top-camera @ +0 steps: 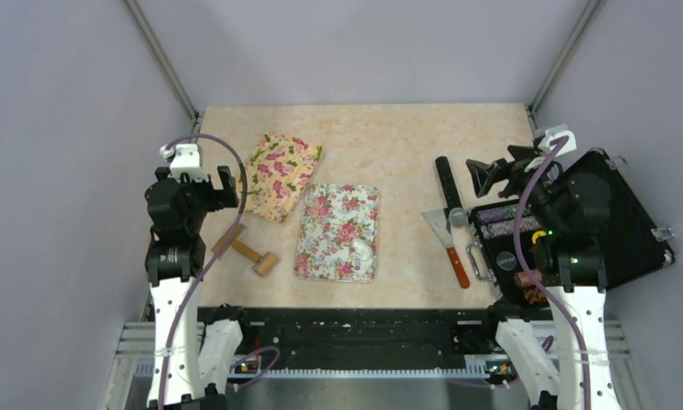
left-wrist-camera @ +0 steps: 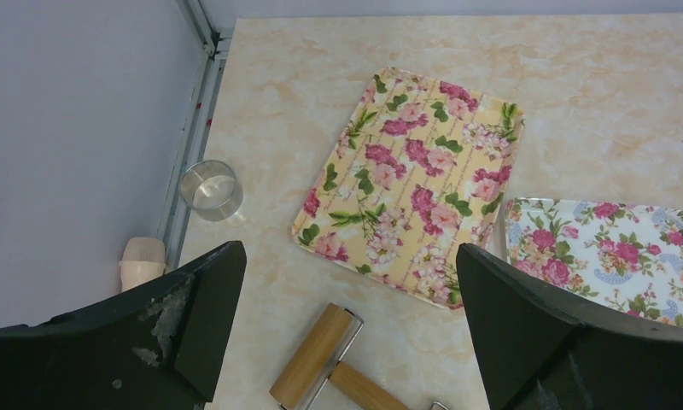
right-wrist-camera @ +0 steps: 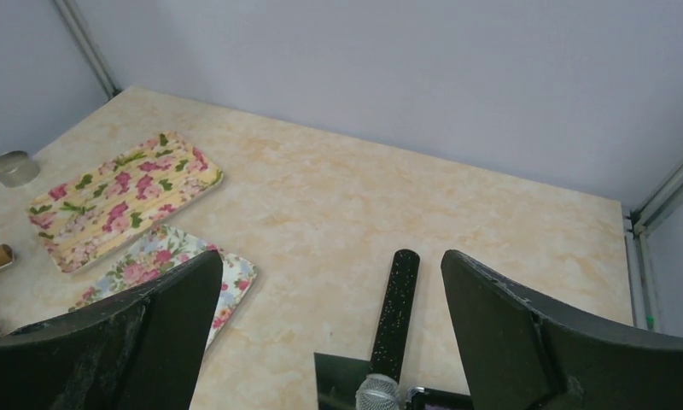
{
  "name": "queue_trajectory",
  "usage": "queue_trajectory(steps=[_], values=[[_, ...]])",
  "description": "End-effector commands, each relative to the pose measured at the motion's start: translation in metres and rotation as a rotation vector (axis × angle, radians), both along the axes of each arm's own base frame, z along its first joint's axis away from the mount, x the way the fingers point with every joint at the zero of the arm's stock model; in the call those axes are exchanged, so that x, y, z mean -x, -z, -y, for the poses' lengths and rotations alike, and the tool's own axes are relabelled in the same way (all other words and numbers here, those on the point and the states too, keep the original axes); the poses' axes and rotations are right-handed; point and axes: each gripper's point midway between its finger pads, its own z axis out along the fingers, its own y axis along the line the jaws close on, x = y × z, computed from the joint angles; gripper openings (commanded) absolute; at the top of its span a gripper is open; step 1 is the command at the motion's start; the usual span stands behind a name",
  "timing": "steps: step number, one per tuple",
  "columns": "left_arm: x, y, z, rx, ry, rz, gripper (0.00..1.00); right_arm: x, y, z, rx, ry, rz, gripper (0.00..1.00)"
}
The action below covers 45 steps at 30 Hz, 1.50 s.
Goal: Roll out the dumpling wrappers from the dough
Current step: Move the rolling pin to the center of the board.
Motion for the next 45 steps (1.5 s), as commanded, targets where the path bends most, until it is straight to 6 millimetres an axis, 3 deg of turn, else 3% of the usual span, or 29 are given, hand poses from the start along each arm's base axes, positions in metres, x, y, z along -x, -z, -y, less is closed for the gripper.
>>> queue_trajectory(steps=[1,6,10,13,19,24,32,34,37,45], values=[[-0.003,-0.023,-0.004,-0.01,-0.018,0.087,0.99,0.006,-0.019,-0.009,-0.02,-0.053,0.08,0.99],[-0.005,-0.017,-0.004,-0.054,0.014,0.082,0.99,0.007,0.0,-0.017,0.093,-0.125,0.095,0.99],[-0.005,-0.005,0.009,-0.124,0.132,0.015,0.99,0.012,0.02,-0.03,0.158,-0.231,0.098,0.99],[0.0,0.022,0.024,-0.189,0.29,-0.124,0.99,0.016,0.03,-0.037,0.169,-0.282,0.101,0.99],[0.015,0.094,0.02,-0.208,0.356,-0.391,0.99,0.021,0.043,-0.044,0.188,-0.34,0.11,0.99],[0.03,0.132,0.03,-0.183,0.452,-0.498,0.99,0.021,0.047,-0.044,0.199,-0.338,0.111,0.99],[0.015,0.181,-0.011,-0.147,0.199,-0.716,0.97,0.022,0.051,-0.045,0.206,-0.352,0.113,0.99],[0.015,0.195,-0.02,-0.169,0.178,-0.782,0.91,0.022,0.052,-0.045,0.207,-0.352,0.113,0.99],[0.01,0.213,-0.028,-0.223,0.191,-0.803,0.9,0.022,0.052,-0.046,0.209,-0.355,0.112,0.99],[-0.005,0.232,-0.041,-0.272,0.178,-0.832,0.85,0.022,0.055,-0.046,0.207,-0.36,0.106,0.99]])
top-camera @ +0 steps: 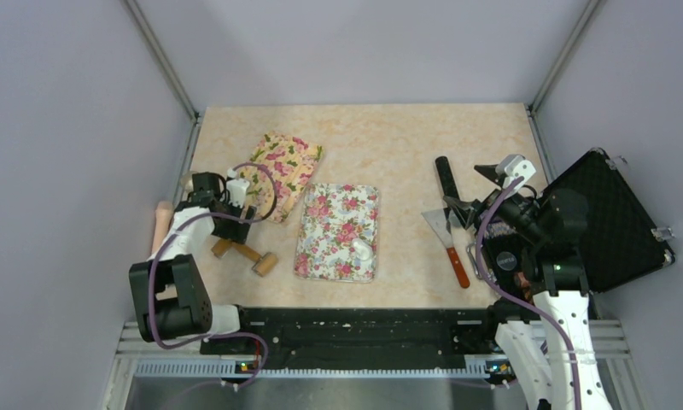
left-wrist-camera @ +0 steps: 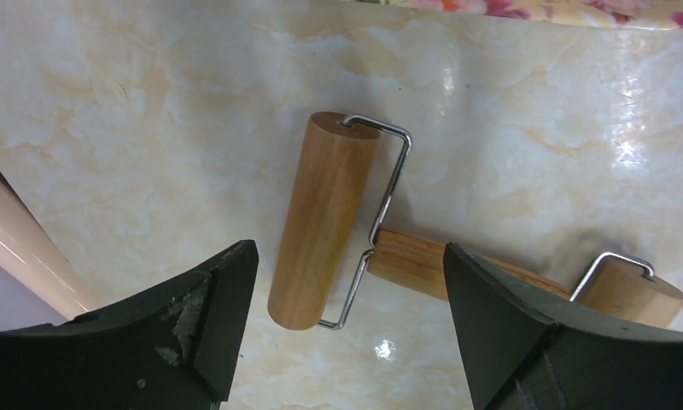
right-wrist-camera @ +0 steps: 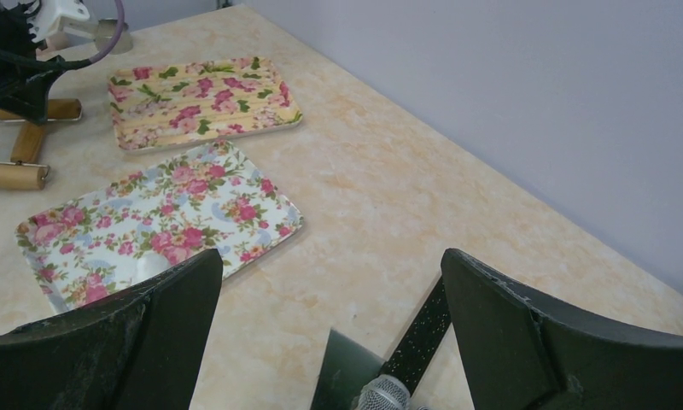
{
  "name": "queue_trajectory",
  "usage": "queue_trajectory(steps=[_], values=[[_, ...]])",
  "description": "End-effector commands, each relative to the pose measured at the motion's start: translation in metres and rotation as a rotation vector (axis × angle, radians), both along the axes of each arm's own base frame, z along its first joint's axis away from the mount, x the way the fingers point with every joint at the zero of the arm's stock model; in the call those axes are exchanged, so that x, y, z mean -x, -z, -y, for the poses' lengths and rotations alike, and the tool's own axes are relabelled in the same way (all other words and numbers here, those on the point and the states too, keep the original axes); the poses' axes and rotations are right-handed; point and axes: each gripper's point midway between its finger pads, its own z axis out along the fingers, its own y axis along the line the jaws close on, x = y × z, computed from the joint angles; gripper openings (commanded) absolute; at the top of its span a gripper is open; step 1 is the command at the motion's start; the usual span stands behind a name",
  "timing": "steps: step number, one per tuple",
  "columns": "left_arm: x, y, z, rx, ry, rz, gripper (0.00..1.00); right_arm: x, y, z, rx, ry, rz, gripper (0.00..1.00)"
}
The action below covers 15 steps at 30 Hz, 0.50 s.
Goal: Roll out the dumpling wrappers from the dough
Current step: Move the rolling pin to the center of the board.
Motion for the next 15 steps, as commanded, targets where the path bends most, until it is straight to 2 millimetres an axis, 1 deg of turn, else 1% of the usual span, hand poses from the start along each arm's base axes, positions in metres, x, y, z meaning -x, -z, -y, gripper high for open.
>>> queue_trajectory(steps=[1,4,6,12,15], values=[[-0.02,-0.003,-0.017,-0.058,-0.012,0.061,0.85,0.001,-0.005,0.0,0.012,-0.012,0.044,0.99],[-0.024,-0.009,-0.023,-0.033,-0.026,0.087,0.83,0.0,-0.004,-0.001,0.013,-0.016,0.043,0.99],[-0.027,-0.009,-0.026,-0.027,-0.03,0.094,0.81,0.0,-0.003,-0.001,0.013,-0.017,0.04,0.99],[-0.027,0.013,-0.033,-0.039,-0.03,0.03,0.75,-0.001,-0.001,-0.001,0.013,-0.02,0.035,0.98],[-0.027,0.024,-0.031,-0.025,-0.015,-0.005,0.73,-0.001,0.0,-0.001,0.013,-0.018,0.032,0.98]])
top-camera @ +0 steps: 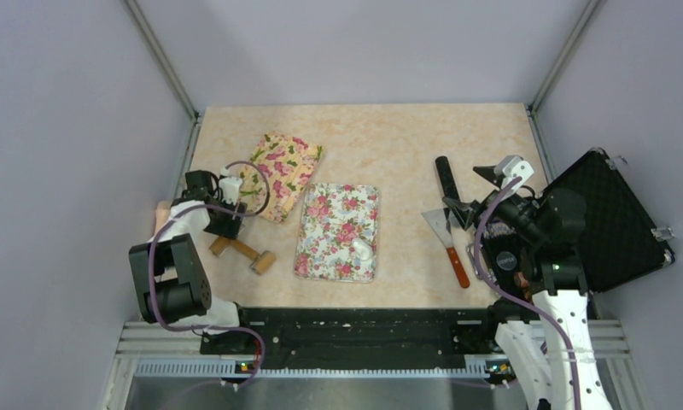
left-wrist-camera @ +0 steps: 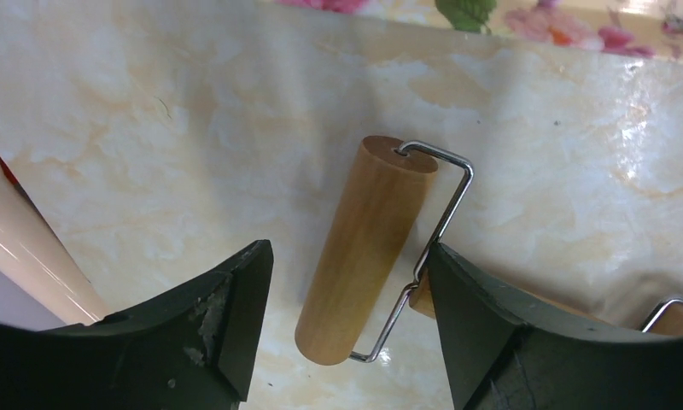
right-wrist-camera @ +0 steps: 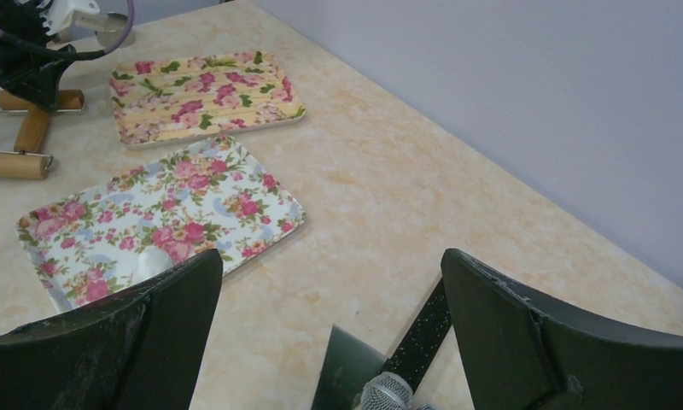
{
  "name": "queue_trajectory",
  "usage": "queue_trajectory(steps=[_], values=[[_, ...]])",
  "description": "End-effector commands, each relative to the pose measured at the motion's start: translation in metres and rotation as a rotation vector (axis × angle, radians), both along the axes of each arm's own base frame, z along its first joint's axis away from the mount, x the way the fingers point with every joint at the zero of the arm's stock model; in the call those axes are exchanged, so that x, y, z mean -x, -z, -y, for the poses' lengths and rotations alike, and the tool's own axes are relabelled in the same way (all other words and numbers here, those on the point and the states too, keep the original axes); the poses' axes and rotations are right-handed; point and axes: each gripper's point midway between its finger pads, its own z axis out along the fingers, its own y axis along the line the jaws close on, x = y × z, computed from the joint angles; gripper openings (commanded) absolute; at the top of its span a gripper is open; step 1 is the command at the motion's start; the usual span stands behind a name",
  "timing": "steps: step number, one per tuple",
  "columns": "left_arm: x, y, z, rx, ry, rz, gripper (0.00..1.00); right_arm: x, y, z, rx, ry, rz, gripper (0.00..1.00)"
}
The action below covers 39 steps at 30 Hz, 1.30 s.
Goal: Roll out the dumpling wrappers from the dough
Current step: Move the rolling pin to the center of the board.
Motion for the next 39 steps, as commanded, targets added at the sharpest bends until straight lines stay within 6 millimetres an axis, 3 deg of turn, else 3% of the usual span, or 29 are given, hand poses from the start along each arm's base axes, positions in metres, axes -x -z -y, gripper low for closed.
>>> queue_trajectory(steps=[1,4,8,12,18,23,26,29,31,33,39], values=[[-0.012,0.007,-0.004,-0.002,0.028,-0.002,0.71,-0.001,-0.006,0.0,0.009,-0.013,0.044,0.99],[-0.012,0.014,-0.003,0.009,0.037,-0.03,0.59,-0.002,-0.006,-0.001,0.008,-0.014,0.04,0.98],[-0.008,0.019,0.004,0.048,0.058,-0.064,0.24,-0.003,-0.003,-0.001,0.004,-0.019,0.03,0.98],[-0.006,0.013,0.017,0.115,0.082,-0.072,0.0,-0.006,0.0,-0.003,-0.01,-0.028,0.01,0.98],[-0.004,-0.019,0.031,0.175,0.111,-0.023,0.01,-0.008,0.002,-0.006,-0.03,-0.047,-0.016,0.98],[-0.005,-0.017,0.022,0.129,0.089,-0.017,0.08,-0.007,0.002,-0.006,-0.028,-0.048,-0.016,0.98],[-0.008,-0.028,0.024,0.153,0.083,0.028,0.14,-0.008,0.003,-0.006,-0.026,-0.048,-0.019,0.98],[-0.018,-0.057,0.017,0.153,0.036,0.14,0.27,-0.008,0.004,-0.006,-0.026,-0.047,-0.021,0.98],[-0.027,-0.073,0.006,0.115,0.003,0.206,0.44,-0.008,0.004,-0.006,-0.026,-0.048,-0.022,0.98],[-0.032,-0.08,-0.004,0.081,-0.013,0.238,0.54,-0.008,0.004,-0.006,-0.026,-0.049,-0.023,0.98],[-0.037,-0.059,-0.029,0.061,-0.036,0.152,0.59,-0.008,0.004,-0.006,-0.025,-0.045,-0.024,0.98]])
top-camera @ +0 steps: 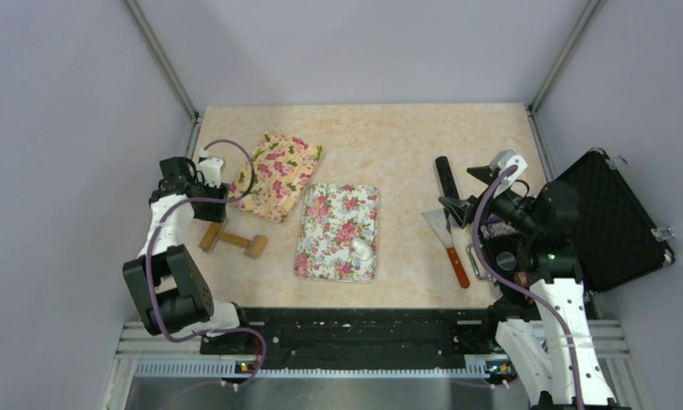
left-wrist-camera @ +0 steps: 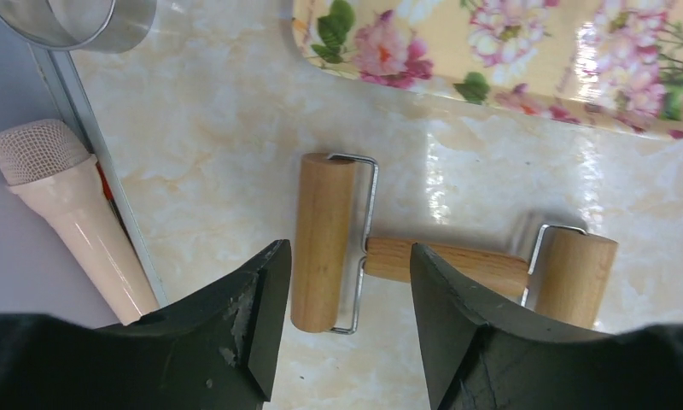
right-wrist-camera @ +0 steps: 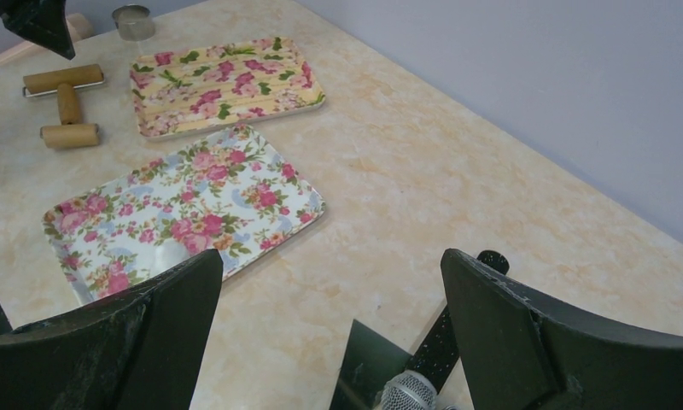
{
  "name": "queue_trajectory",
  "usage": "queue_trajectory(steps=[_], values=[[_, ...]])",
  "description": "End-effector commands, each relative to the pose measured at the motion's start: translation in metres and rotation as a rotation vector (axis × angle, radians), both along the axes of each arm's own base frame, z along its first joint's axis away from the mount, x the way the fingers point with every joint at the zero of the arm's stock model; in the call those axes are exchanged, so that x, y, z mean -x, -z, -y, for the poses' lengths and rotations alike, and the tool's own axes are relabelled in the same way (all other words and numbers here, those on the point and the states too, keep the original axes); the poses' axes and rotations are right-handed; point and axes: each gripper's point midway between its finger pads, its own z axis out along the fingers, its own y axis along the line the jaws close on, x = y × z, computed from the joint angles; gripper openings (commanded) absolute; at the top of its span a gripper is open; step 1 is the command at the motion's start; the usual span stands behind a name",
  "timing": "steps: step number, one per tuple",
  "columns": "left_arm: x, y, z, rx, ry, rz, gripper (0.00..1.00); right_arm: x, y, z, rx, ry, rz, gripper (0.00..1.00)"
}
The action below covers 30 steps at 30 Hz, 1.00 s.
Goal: Roll out the dumpling wrappers from the dough
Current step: Move the rolling pin to the center of the board, then pick up the rolling pin from the center of the board.
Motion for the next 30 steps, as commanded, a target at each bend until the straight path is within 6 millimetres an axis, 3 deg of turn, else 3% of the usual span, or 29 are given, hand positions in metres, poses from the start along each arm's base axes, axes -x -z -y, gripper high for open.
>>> queue_trajectory(steps=[1,6,9,15,22,28,30], values=[[-0.012,0.009,-0.024,-0.014,-0.021,-0.025,0.6,0.0,-0.008,0.0,-0.002,-0.009,0.037,0.98],[-0.011,0.026,-0.041,0.029,-0.036,-0.064,0.86,-0.003,-0.006,0.0,-0.002,-0.007,0.03,0.98],[-0.009,0.035,-0.047,0.052,-0.035,-0.088,0.89,-0.004,-0.005,0.001,-0.003,-0.003,0.022,0.98],[-0.004,0.052,-0.047,0.068,-0.009,-0.141,0.89,-0.008,-0.003,0.003,-0.002,0.012,0.012,0.98],[0.001,0.086,-0.052,0.075,-0.022,-0.234,0.84,-0.01,-0.001,0.003,-0.006,0.018,0.005,0.98],[0.006,0.111,-0.052,0.097,-0.038,-0.3,0.66,-0.012,0.0,0.003,-0.011,0.019,-0.002,0.98],[0.008,0.118,-0.053,0.099,-0.049,-0.322,0.64,-0.012,0.0,0.003,-0.012,0.019,-0.003,0.98]])
